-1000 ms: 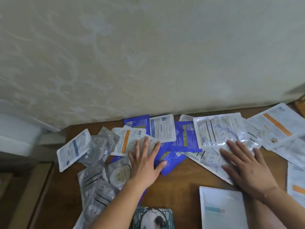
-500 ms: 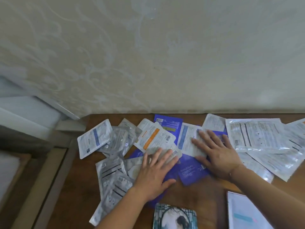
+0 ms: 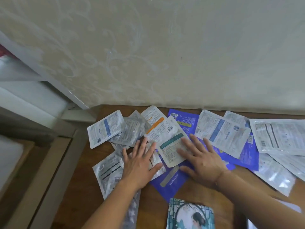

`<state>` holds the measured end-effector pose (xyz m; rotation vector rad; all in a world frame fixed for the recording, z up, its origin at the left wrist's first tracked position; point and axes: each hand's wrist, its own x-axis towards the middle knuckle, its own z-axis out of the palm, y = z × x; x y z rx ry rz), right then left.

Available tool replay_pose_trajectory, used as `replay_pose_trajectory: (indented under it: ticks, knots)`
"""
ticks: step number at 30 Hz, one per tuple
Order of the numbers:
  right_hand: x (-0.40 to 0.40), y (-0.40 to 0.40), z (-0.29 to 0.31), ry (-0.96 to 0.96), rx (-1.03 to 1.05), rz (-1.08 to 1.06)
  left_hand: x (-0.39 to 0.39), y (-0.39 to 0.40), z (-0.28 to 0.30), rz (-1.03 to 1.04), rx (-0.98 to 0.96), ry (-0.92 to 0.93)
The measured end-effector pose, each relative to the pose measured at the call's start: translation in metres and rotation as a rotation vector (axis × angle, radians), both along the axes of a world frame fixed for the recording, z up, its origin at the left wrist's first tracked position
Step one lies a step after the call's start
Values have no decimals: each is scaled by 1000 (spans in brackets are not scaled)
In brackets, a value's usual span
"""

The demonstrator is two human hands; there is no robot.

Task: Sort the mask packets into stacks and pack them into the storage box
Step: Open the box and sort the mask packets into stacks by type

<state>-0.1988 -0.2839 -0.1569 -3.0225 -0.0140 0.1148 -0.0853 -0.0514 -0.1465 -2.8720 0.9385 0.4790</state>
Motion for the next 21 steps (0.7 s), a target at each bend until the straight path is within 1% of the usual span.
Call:
replay_pose_trajectory:
  ticks: [2,4,6,7,10,12,14,16,17,19,21]
  knots:
    - [-5,7,-8,-3,-15,-67,5,7,-1,41,13,19]
    - [-12,0,-5,-41,55,-187,8,11,-4,57,-5,14]
    - [-13,-8,4,-58,147,-302,9,11,-6,73,-71,-24]
    - [-11,-9,10,-52,157,-356,7,10,-7,76,-112,-47]
    - [0,1,29,104,92,-487,-5,11,-8,72,-202,-75]
    - [9,7,32,193,128,-598,-13,15,-7,101,-284,-79]
    - [12,7,35,225,302,-724,-21,21,-8,101,-356,-110]
    - [7,5,38,197,526,-825,-28,26,-9,87,-436,-128]
    - [1,6,40,189,578,-843,-33,26,-9,91,-481,-119]
    - [-10,11,41,175,600,-846,-45,23,-8,91,-573,-73]
    - [-16,15,43,103,704,-910,-63,13,-4,92,-699,10]
